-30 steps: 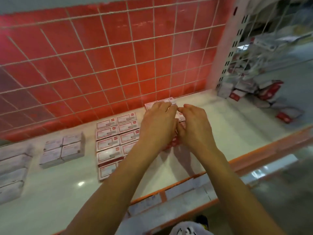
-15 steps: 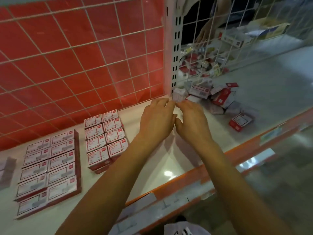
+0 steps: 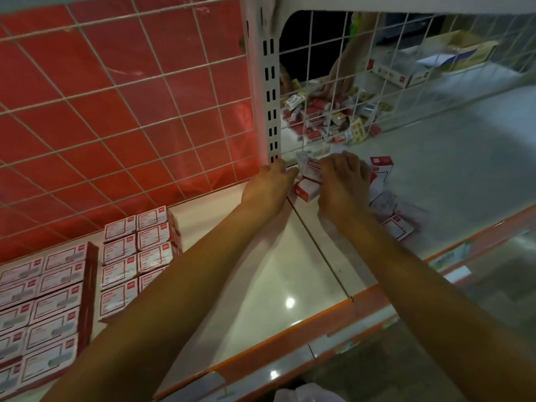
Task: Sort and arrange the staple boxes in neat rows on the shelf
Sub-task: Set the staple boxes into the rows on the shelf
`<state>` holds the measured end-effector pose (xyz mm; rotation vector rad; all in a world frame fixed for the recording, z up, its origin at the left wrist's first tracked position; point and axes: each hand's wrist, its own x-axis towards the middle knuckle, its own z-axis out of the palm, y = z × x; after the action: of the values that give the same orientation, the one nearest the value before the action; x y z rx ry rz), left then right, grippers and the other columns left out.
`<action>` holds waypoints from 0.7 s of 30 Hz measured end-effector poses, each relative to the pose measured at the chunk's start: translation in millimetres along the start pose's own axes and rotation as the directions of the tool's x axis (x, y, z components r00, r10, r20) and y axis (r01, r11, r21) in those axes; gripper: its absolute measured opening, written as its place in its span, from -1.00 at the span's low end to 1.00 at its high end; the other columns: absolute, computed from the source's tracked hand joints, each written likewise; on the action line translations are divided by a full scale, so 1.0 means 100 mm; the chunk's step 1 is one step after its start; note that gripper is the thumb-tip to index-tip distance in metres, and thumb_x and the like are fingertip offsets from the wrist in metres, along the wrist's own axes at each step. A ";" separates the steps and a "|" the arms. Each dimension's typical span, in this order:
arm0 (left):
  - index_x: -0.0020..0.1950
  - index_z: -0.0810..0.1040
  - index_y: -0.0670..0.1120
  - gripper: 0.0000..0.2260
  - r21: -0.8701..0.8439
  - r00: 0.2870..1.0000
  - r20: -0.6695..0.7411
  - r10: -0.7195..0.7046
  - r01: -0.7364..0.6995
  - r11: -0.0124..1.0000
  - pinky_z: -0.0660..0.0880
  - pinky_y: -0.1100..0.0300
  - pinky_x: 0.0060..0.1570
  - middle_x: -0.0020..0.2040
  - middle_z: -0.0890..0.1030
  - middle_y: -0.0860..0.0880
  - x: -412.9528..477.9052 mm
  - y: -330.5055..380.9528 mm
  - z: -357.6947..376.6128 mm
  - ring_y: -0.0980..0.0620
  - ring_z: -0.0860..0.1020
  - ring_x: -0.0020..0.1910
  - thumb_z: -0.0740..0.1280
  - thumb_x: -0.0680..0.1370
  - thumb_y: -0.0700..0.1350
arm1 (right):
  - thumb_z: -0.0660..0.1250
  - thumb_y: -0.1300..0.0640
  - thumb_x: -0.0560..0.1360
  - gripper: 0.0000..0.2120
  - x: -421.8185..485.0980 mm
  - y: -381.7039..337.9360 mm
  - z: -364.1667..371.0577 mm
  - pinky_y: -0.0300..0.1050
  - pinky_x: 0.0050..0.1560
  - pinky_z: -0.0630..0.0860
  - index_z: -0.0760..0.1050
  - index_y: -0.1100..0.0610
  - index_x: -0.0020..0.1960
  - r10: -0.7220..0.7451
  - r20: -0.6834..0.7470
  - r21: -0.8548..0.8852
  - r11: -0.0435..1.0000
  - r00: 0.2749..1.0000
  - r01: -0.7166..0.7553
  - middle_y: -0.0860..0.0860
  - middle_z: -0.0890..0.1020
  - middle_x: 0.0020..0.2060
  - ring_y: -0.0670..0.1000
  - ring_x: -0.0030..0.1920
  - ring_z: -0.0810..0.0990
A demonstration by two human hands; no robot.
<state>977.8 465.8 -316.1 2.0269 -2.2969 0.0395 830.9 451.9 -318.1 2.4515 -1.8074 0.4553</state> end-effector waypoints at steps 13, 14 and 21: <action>0.47 0.24 -0.03 -0.52 0.025 0.999 0.043 -0.017 0.016 1.000 0.52 -0.06 -0.02 0.31 0.27 -0.21 0.09 -0.06 0.07 -0.25 0.46 0.13 0.26 0.56 -0.20 | 0.50 0.22 0.24 -0.45 0.05 0.04 0.21 0.14 0.25 0.30 0.44 0.26 0.18 0.019 -0.081 -0.051 0.998 0.997 -0.023 0.22 0.55 0.08 0.23 0.11 0.48; 0.47 0.24 -0.02 -0.51 0.042 0.999 0.033 -0.017 0.015 0.999 0.53 -0.05 -0.05 0.30 0.29 -0.20 0.09 -0.07 0.07 -0.24 0.48 0.10 0.26 0.56 -0.20 | 0.51 0.23 0.23 -0.46 0.05 0.05 0.22 0.15 0.26 0.31 0.46 0.27 0.17 0.016 -0.090 -0.035 0.999 0.996 -0.020 0.21 0.56 0.07 0.23 0.11 0.49; 0.13 0.49 -0.13 -0.74 -0.055 0.996 -0.036 -0.086 0.084 0.995 0.35 0.11 -0.29 -0.04 0.52 -0.14 0.05 -0.26 0.04 -0.17 0.53 -0.10 0.39 0.48 -0.13 | 0.43 0.30 0.27 -0.59 -0.05 0.10 0.24 0.17 0.46 -0.07 0.53 0.18 0.12 0.001 -0.148 0.074 0.997 0.989 0.010 0.11 0.62 0.00 0.17 0.13 0.52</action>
<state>1003.1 457.5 -320.3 2.0765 -2.1622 0.0115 825.0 448.5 -343.7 2.3963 -1.7561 0.6962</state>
